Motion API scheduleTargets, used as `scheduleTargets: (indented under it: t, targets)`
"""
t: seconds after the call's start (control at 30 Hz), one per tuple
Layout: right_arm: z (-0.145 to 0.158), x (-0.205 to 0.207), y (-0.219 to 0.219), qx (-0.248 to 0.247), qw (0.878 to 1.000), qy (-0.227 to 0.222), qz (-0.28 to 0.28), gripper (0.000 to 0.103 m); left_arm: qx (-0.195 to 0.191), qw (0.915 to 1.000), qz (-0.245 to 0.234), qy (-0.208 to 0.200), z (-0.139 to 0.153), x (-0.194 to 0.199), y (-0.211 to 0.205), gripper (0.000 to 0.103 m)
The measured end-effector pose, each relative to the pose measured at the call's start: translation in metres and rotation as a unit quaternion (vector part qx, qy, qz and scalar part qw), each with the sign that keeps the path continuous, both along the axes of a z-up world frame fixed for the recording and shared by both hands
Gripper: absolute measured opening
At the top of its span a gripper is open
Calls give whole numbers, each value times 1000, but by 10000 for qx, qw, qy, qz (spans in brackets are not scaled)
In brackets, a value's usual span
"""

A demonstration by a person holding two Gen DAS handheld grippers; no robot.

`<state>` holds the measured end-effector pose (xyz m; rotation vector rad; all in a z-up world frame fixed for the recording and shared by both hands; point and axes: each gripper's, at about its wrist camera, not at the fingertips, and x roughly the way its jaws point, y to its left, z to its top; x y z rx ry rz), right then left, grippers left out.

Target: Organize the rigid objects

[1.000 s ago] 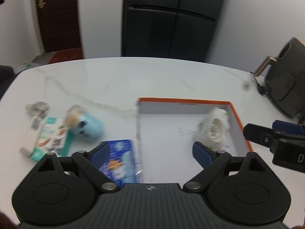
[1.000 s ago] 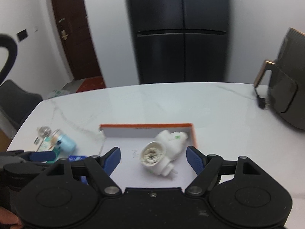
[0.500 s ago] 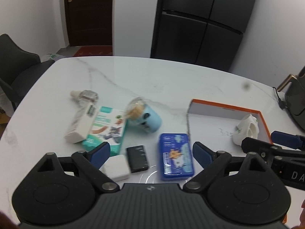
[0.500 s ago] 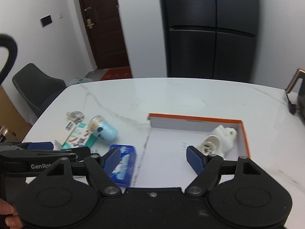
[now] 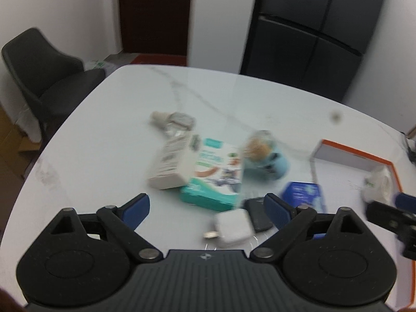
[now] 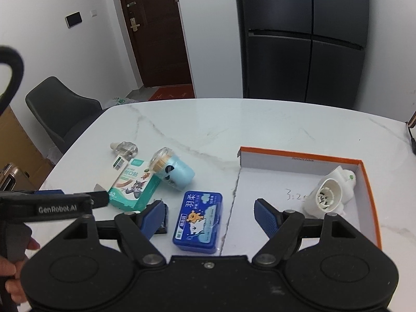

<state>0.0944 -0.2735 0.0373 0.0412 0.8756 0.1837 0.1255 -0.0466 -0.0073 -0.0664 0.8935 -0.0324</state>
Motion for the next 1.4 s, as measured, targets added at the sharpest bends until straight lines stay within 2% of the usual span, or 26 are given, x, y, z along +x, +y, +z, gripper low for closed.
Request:
scheduleTargets:
  t: [0.23,0.47,0.57,0.83,0.93,1.03,1.07,1.17,1.4]
  targets:
    - [-14,3,7,-1,9998,130,-165,90,171,9994,278,114,-18,40,33,97]
    - [-29,8,12,-30,9990,277,-363,90,259,9989,164,364,-45,75,49,97]
    - [-35,12,14,-53,9986,331,-416,90,414,9980,124,459,-55,83,53,97]
    - [-51,20,21,-57,9976,498,-476,90,514,9973,-134,515,-70,98,57,97]
    - [-58,23,27,-93,9975,556,-415,90,575,9970,-295,421,-72,102,55,93]
    - [-63,26,32,-67,9975,617,-352,90,566,9965,-551,275,-67,103,52,73]
    - [-65,27,34,-65,9975,636,-305,90,569,9961,-633,247,-65,103,51,61]
    - [-72,34,39,-172,9971,700,-231,90,535,9954,-747,258,-61,98,52,60]
    - [-96,57,43,-346,9947,926,-272,90,481,9968,-627,148,-42,63,62,59]
